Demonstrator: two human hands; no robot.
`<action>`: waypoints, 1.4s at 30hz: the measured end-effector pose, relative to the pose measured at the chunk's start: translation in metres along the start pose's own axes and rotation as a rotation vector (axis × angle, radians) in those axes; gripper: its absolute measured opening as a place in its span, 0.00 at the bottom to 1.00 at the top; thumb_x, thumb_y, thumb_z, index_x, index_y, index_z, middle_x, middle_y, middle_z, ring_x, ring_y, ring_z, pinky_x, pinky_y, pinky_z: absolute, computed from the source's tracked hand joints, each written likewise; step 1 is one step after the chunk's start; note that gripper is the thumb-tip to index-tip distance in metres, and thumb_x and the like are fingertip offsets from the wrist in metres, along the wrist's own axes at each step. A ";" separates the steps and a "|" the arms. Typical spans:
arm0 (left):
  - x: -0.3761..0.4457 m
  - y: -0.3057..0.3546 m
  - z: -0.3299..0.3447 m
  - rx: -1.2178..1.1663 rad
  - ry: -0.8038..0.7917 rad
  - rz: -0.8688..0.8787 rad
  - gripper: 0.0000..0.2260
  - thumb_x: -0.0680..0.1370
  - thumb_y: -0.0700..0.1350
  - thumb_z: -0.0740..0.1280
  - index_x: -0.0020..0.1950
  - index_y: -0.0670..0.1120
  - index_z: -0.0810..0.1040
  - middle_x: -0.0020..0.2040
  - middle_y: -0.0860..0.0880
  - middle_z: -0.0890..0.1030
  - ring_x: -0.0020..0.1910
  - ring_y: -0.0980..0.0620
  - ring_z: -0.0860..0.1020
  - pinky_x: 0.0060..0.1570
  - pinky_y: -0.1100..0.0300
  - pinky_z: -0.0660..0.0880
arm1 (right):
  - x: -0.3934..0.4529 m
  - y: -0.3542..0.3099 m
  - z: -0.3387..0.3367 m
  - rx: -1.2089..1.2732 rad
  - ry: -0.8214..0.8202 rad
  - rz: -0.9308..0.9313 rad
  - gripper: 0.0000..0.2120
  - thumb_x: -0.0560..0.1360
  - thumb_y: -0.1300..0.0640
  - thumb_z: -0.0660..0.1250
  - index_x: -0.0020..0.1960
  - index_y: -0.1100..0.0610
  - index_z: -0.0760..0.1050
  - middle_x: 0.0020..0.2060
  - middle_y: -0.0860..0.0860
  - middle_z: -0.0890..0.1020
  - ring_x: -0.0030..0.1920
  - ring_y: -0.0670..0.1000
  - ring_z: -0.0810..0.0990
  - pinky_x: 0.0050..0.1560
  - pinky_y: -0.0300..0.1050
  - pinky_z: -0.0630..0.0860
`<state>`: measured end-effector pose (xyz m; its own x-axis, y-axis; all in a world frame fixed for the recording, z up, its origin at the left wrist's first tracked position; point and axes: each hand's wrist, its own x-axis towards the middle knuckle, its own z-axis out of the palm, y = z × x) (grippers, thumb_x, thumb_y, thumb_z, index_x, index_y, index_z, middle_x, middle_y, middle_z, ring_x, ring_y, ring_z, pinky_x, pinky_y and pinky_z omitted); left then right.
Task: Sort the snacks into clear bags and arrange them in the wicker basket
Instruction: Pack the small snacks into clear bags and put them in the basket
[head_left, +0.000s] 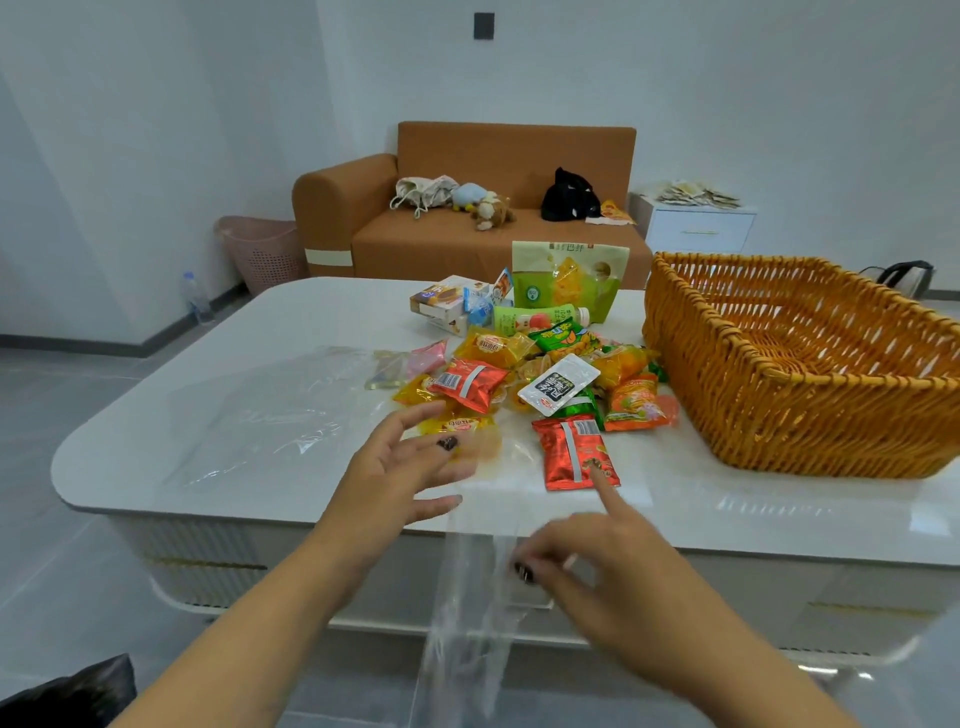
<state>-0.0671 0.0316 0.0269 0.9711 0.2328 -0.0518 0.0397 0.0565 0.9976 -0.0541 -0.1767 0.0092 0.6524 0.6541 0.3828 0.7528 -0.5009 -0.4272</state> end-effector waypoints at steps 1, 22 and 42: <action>0.000 0.000 -0.003 0.003 -0.070 -0.028 0.17 0.75 0.51 0.72 0.63 0.56 0.75 0.54 0.52 0.85 0.54 0.51 0.83 0.56 0.47 0.79 | 0.002 0.004 -0.004 0.065 0.100 0.059 0.05 0.74 0.50 0.64 0.43 0.46 0.79 0.38 0.37 0.82 0.39 0.39 0.79 0.72 0.31 0.50; -0.003 -0.010 -0.013 0.292 -0.175 0.006 0.16 0.78 0.57 0.64 0.60 0.49 0.76 0.52 0.53 0.85 0.50 0.54 0.84 0.58 0.49 0.77 | 0.008 0.023 -0.057 1.398 0.422 0.928 0.09 0.78 0.62 0.60 0.49 0.63 0.78 0.38 0.55 0.86 0.41 0.56 0.86 0.34 0.44 0.83; -0.018 -0.013 -0.024 0.773 -0.498 -0.018 0.69 0.60 0.50 0.84 0.68 0.70 0.23 0.66 0.58 0.64 0.39 0.53 0.82 0.41 0.62 0.79 | 0.015 0.005 -0.012 1.531 -0.430 0.594 0.24 0.79 0.66 0.60 0.72 0.49 0.67 0.64 0.61 0.77 0.62 0.67 0.76 0.56 0.61 0.76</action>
<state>-0.0907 0.0504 0.0135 0.9510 -0.2170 -0.2204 0.0275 -0.6505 0.7590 -0.0393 -0.1761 0.0229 0.5296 0.8156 -0.2329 -0.5049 0.0825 -0.8592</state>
